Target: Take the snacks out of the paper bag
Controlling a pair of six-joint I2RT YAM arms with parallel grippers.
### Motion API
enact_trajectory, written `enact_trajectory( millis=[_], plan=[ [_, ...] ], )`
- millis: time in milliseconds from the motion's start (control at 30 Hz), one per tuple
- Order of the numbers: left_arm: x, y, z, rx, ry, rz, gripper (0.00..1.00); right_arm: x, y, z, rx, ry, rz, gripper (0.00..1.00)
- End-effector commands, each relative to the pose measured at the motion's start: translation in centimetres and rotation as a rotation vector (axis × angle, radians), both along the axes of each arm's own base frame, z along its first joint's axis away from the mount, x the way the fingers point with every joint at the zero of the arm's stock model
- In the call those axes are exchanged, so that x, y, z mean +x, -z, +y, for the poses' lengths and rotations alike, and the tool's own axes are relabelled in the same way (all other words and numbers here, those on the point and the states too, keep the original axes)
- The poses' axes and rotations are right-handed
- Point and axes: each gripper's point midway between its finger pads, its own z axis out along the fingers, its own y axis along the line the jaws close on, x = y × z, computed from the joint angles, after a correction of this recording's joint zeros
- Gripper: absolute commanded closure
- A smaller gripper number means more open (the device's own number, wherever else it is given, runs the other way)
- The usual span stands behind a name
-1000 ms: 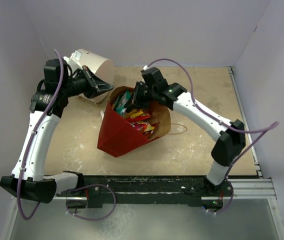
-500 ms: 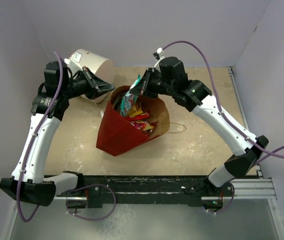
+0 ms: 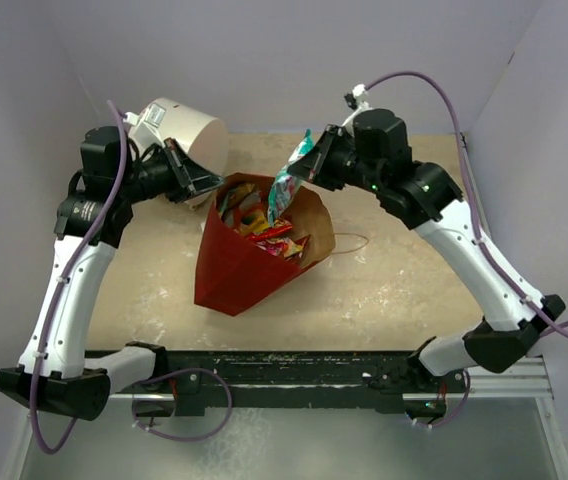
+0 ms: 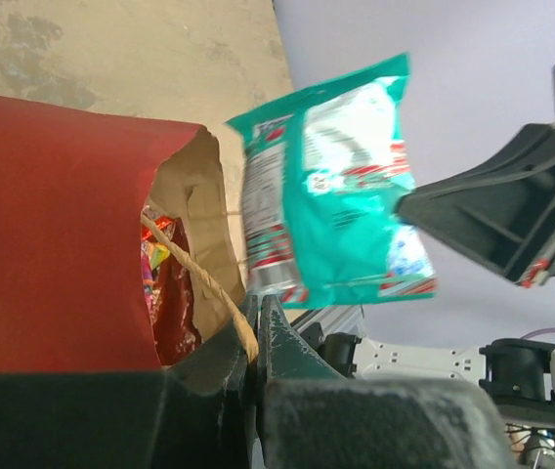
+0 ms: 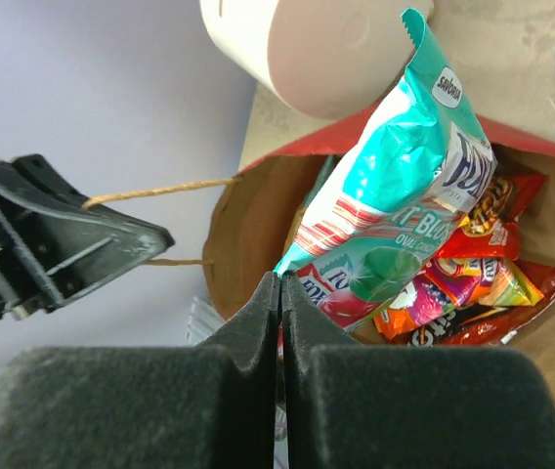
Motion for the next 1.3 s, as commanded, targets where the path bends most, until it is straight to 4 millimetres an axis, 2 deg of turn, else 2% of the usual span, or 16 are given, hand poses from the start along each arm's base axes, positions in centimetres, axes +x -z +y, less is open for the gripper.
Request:
enact_trajectory(
  millis=[0, 100, 200, 333, 433, 500, 600, 633, 767, 867, 933, 1067, 1233, 1267],
  plan=[
    [-2.4, -4.6, 0.2, 0.002, 0.038, -0.215, 1.0, -1.3, -7.8, -2.7, 0.102, 0.046, -0.195, 1.0],
    [-2.8, -3.7, 0.4, 0.022, 0.041, -0.208, 1.0, -1.7, -8.7, -5.1, 0.074, 0.124, -0.219, 1.0],
    [-2.7, -3.0, 0.1, 0.026, 0.064, -0.197, 1.0, -1.5, -8.9, -8.5, 0.016, 0.25, -0.241, 1.0],
    [-2.2, -2.6, -0.3, 0.031, 0.097, -0.191, 1.0, -0.4, -7.2, -14.5, -0.1, 0.458, -0.203, 1.0],
    [-1.9, -3.0, -0.5, 0.034, 0.114, -0.208, 1.0, 0.6, -4.6, -19.2, -0.195, 0.606, -0.141, 1.0],
    [-1.8, -3.2, -0.7, 0.029, 0.13, -0.217, 1.0, 1.3, -2.5, -21.3, -0.252, 0.657, -0.096, 1.0],
    [-1.6, -3.2, -1.1, 0.023, 0.165, -0.223, 1.0, 2.4, 1.6, -23.8, -0.345, 0.714, -0.007, 1.0],
    [-1.6, -3.3, -1.3, 0.018, 0.177, -0.227, 1.0, 2.7, 3.6, -24.5, -0.38, 0.73, 0.039, 1.0],
    [-1.2, -3.8, -2.0, 0.0, 0.211, -0.252, 1.0, 3.4, 8.5, -27.4, -0.455, 0.791, 0.144, 1.0],
    [-1.2, -4.0, -3.5, -0.004, 0.274, -0.278, 1.0, 3.4, 11.7, -29.4, -0.488, 0.828, 0.223, 1.0],
    [-1.4, -4.0, -4.9, 0.0, 0.329, -0.291, 1.0, 3.5, 13.3, -30.5, -0.508, 0.848, 0.259, 1.0],
    [-1.8, -3.6, -7.1, 0.004, 0.408, -0.289, 1.0, 4.1, 15.2, -32.7, -0.555, 0.882, 0.301, 1.0],
    [-2.1, -2.2, -7.8, 0.003, 0.442, -0.25, 1.0, 6.3, 17.5, -34.4, -0.601, 0.928, 0.347, 1.0],
    [-2.3, -1.7, -7.8, 0.006, 0.444, -0.233, 1.0, 6.8, 18.7, -34.7, -0.624, 0.938, 0.38, 1.0]
  ],
)
